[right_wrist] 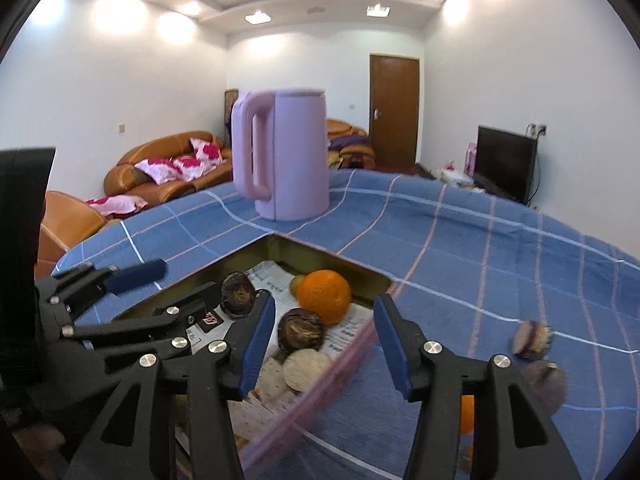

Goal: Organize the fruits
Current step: 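Open left tool dropping kiwi-like fruit while right tool releases dark fruit into tin, then grasp an orange with left tool while right tool grasps dark purple fig-like fruit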

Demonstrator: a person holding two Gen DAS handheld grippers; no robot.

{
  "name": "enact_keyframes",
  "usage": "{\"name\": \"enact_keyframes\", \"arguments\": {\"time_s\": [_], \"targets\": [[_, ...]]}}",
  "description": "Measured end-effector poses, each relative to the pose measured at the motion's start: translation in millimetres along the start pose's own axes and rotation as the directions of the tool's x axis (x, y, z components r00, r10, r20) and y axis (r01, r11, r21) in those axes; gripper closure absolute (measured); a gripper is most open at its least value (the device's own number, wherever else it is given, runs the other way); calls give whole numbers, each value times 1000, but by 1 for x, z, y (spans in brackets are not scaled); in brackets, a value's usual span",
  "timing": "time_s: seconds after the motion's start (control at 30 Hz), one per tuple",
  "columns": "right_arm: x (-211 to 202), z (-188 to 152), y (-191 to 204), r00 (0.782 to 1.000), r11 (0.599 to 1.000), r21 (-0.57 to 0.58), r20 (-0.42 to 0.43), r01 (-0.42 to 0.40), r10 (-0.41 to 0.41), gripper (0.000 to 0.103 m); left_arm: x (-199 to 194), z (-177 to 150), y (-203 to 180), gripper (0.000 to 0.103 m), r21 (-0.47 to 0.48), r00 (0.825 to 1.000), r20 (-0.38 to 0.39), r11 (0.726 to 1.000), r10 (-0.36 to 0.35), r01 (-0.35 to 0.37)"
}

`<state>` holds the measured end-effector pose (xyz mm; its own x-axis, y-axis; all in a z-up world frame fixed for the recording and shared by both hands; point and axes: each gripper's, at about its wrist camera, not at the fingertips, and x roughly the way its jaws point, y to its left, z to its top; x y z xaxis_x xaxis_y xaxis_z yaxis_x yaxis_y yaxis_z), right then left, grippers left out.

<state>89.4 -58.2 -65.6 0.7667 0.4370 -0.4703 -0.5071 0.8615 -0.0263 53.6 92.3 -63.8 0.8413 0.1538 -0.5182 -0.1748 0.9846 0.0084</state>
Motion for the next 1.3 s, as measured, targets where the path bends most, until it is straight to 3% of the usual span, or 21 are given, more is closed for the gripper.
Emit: {"name": "enact_keyframes", "arguments": {"time_s": [0.23,0.4,0.5,0.67,0.9,1.0,1.1,1.2,1.3], "targets": [[-50,-16,-63,989,987,71,19,144,-145,47,-20,4,-45,29,56,997,45,996,-69,66],[-74,-34,-117,957,939,190,-10,287,-291,42,-24,0,-89,29,139,992,25,983,-123,118],[-80,-40,-135,956,922,256,-29,290,-292,41,-25,-3,-113,29,182,988,6,972,-154,150],[-88,-43,-141,948,915,253,-27,314,-317,37,-23,-10,-148,29,232,977,-49,949,-210,215],[-100,-51,-163,936,878,336,-31,341,-351,36,-17,-22,-190,29,298,951,-144,905,-273,305],[-101,-53,-168,937,871,358,-34,336,-348,35,-10,-26,-203,41,319,936,-202,884,-288,341],[-100,-52,-166,938,875,350,-42,335,-343,34,1,-27,-207,64,296,917,-263,880,-298,371],[-98,-52,-166,941,878,347,-46,330,-336,34,6,-25,-205,67,274,908,-279,880,-314,389],[-95,-52,-167,942,877,348,-59,330,-331,34,2,-21,-199,68,254,909,-258,885,-327,390]]}}
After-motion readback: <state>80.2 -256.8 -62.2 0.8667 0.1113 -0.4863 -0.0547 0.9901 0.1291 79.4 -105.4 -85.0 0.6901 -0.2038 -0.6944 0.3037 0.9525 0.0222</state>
